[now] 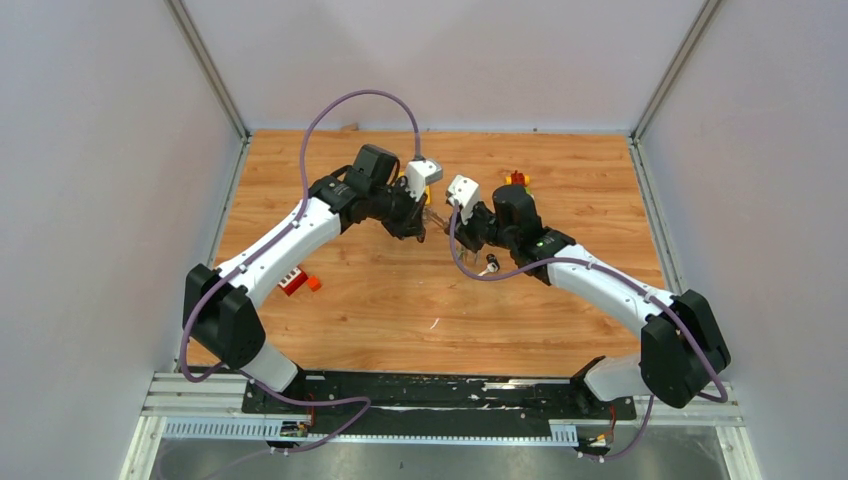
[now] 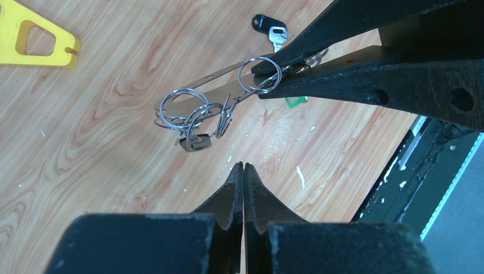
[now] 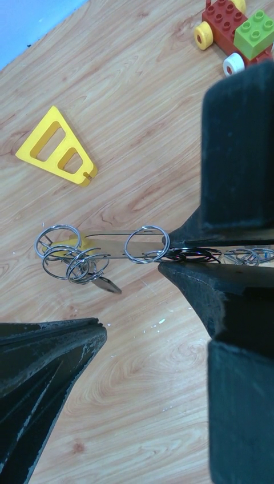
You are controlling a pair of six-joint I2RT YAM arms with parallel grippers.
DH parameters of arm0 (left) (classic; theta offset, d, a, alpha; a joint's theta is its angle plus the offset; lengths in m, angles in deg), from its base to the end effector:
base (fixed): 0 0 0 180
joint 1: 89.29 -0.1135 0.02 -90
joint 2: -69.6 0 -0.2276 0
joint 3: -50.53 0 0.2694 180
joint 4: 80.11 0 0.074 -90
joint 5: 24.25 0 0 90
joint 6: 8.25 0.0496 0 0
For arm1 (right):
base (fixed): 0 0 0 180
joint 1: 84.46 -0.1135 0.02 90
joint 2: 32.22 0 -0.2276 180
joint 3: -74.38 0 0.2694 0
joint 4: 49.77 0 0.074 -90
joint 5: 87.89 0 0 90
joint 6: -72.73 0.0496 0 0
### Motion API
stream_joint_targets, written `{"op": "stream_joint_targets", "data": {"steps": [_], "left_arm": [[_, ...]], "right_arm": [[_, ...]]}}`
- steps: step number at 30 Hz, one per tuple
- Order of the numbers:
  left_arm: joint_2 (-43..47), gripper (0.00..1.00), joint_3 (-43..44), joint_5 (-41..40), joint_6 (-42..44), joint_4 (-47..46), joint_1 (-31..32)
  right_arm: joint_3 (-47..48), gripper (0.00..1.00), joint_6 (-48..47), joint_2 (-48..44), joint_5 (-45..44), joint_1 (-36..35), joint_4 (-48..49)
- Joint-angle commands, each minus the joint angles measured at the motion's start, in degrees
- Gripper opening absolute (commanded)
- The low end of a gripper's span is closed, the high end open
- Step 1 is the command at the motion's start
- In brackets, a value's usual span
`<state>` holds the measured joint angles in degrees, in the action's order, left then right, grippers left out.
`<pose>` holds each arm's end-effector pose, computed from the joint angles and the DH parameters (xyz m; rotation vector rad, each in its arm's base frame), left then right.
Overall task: Put the keys on the keyring
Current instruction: Adjust the keyring.
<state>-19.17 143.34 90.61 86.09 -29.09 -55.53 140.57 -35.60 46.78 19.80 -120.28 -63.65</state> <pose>0.2919 -0.2202 0.2730 0.9874 2.2162 -0.7572 0.2730 0.2157 0.2227 -1.1032 1.7279 0.5051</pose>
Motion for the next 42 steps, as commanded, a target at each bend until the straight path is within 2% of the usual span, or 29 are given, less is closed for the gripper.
{"op": "stream_joint_targets", "data": {"steps": [1,7,14,22,32,38,42], "left_arm": [[0.2,0.0,2.2,1.0,2.4,-0.7,0.0],[2.9,0.0,-1.8,0.8,6.3,-5.6,-0.2],[6.4,0.22,-7.5,2.3,11.8,-10.8,-0.4],[9.7,0.35,-15.7,7.7,12.9,-20.1,-2.1],[16.6,0.51,-26.7,19.8,17.9,-33.9,-6.4],[16.8,0.53,-28.6,25.8,21.0,-37.5,-6.7],[15.9,0.52,-28.7,26.5,22.3,-37.9,-6.7]], "right_arm": [[2.4,0.02,0.6,-1.9,2.5,0.1,4.4],[2.7,0.0,1.5,-1.9,3.4,0.2,4.0],[3.1,0.0,2.1,-1.9,4.0,0.2,3.5],[3.3,0.0,2.7,-1.9,5.0,0.6,3.3],[3.4,0.0,3.3,-1.8,6.6,0.9,3.2],[3.4,0.0,3.3,-1.9,6.9,0.9,3.2],[3.4,0.0,3.3,-1.8,7.1,1.0,3.2]]}}
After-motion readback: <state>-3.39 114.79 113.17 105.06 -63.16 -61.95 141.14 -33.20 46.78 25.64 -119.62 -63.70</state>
